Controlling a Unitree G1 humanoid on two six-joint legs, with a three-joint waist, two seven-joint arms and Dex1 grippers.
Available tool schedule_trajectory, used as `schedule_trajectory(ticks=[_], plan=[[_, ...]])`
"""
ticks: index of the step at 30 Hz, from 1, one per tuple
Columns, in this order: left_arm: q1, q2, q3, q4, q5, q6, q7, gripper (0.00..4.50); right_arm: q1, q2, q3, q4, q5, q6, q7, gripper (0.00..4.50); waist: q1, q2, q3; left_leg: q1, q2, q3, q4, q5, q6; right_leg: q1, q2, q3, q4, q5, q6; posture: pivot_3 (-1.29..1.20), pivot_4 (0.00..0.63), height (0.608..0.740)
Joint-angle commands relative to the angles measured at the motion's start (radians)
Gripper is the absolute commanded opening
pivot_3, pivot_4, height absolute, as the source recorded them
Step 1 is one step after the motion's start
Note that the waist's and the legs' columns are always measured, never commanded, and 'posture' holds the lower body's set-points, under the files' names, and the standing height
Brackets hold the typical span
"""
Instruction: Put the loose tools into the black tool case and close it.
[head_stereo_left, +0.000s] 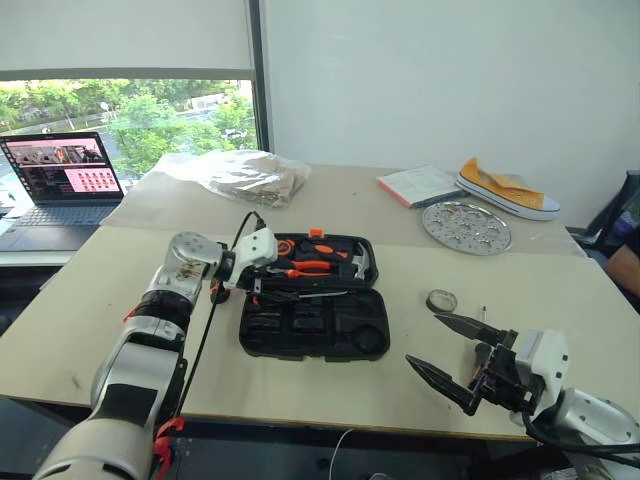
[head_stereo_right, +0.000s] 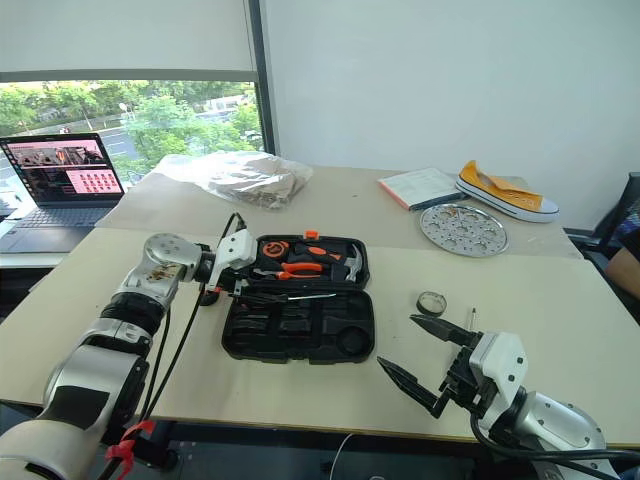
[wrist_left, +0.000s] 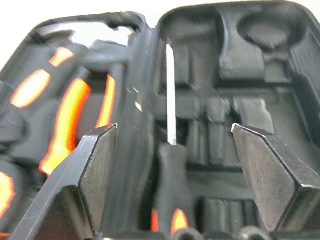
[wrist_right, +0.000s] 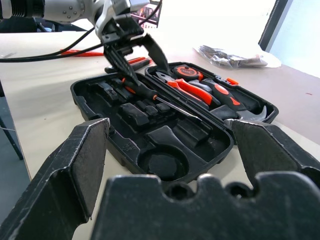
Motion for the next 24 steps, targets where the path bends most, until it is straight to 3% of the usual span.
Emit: schedule_trajectory(ticks=[1,7,8,24], plan=[[-0.014,0.012,0.019,0.006,-0.017,-0.036,0.004,2.52,-0.005,0.009,-0.005,-0.012,0.000,-0.031,0.000,4.50,0.000,0.000,0.000,0.000,0.000,0.000,0.000,0.000,0.000,0.000,0.000,0.000,0.000,0.000,0.000,0.00,0.150,0.740],[0.015,0.000,0.004,0.016,-0.002,-0.033,0.016,0.19,-0.003,0.019,-0.006,-0.012,-0.005,-0.033,-0.001,4.50,0.003,0.000,0.000,0.000,0.000,0.000,0.000,0.000,0.000,0.000,0.000,0.000,0.000,0.000,0.000,0.00,0.150,0.740],[0.022,-0.001,0.001,0.016,0.001,-0.027,0.016,0.06,-0.001,0.019,-0.010,-0.012,-0.004,-0.034,0.000,4.50,0.003,0.000,0.000,0.000,0.000,0.000,0.000,0.000,0.000,0.000,0.000,0.000,0.000,0.000,0.000,0.00,0.150,0.740],[0.034,-0.086,-0.051,0.096,0.078,0.009,0.155,0.06,0.003,0.019,-0.015,-0.018,0.003,-0.026,-0.001,4.50,0.009,0.001,0.000,0.002,-0.001,-0.001,0.000,0.000,0.000,0.004,0.000,0.000,-0.001,0.000,0.001,0.00,0.150,0.740]])
